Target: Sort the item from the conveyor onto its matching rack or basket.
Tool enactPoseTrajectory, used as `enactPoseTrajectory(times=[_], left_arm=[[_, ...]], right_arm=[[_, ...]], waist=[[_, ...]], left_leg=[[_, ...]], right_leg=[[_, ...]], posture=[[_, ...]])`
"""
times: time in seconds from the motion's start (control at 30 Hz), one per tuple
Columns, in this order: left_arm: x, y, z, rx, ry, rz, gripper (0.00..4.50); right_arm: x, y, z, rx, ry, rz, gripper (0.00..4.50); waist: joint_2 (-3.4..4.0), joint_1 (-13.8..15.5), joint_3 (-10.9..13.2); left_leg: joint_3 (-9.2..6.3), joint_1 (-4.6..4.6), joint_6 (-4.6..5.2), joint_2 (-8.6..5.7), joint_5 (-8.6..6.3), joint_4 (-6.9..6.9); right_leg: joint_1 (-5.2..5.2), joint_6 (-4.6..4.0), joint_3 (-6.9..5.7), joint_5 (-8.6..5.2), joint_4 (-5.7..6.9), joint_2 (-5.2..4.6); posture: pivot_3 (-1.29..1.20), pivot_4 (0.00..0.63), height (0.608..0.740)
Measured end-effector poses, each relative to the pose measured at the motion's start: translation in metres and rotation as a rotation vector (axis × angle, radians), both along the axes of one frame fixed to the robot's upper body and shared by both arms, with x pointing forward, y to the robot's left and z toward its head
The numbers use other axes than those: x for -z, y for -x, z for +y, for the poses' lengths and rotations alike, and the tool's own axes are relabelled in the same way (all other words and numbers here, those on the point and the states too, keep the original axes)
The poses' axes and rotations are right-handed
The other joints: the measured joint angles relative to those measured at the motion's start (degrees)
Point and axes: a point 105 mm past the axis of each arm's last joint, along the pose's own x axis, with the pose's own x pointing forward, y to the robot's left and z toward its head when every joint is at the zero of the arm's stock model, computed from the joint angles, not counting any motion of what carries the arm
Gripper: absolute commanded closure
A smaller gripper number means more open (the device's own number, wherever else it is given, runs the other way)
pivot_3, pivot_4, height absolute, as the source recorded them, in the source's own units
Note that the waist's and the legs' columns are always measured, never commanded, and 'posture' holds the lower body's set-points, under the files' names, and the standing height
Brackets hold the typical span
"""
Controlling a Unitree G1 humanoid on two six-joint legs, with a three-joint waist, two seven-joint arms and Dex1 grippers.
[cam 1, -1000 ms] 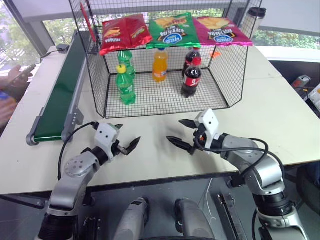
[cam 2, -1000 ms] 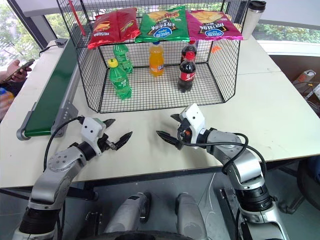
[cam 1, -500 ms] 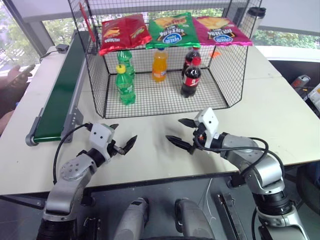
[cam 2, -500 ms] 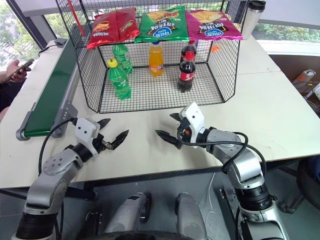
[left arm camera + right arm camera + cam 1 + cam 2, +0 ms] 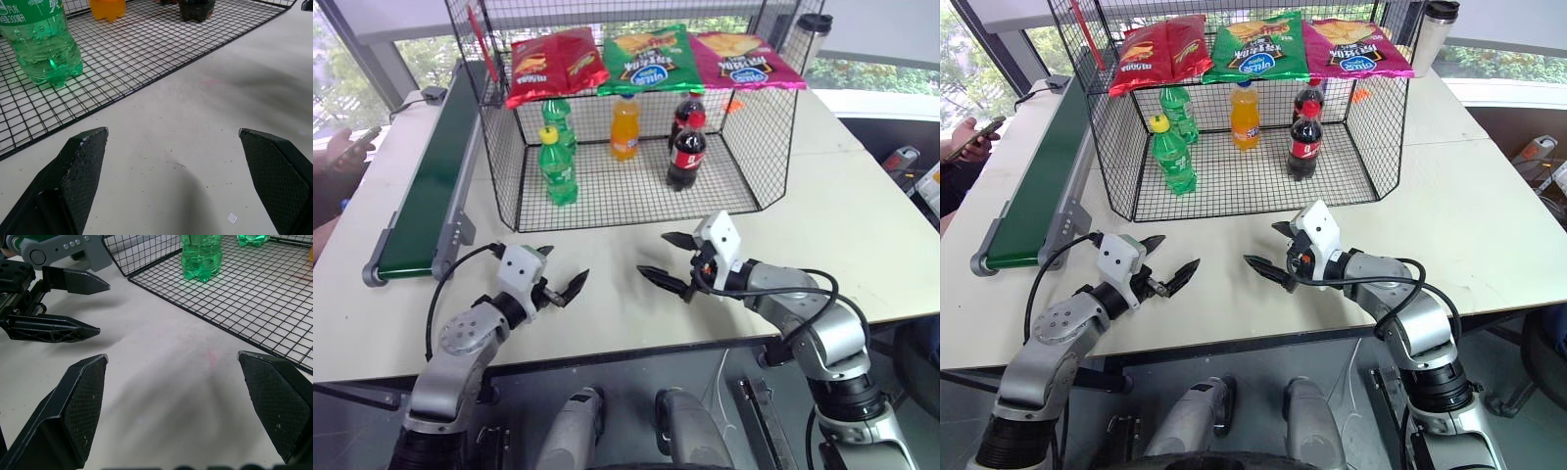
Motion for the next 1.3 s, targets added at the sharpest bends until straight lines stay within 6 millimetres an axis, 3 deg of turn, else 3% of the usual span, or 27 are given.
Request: enactPoseTrajectory(times=[1.3], left_arm=[[-0.0028, -0.004, -0.0019, -0.001, -0.011, -0.021, 0.0]], right_arm=[[0.0002, 0.0001, 0.0003, -0.001, 0.002, 0.0, 0.1]], waist=[[0.0, 0.0, 0.0]], left_leg=[[0.01, 0.0, 0.0, 0.0, 0.0, 0.0]], right_leg=[[0.0, 0.0, 0.0, 0.0, 0.0, 0.0]], posture=[[0.0, 0.15, 0.739]])
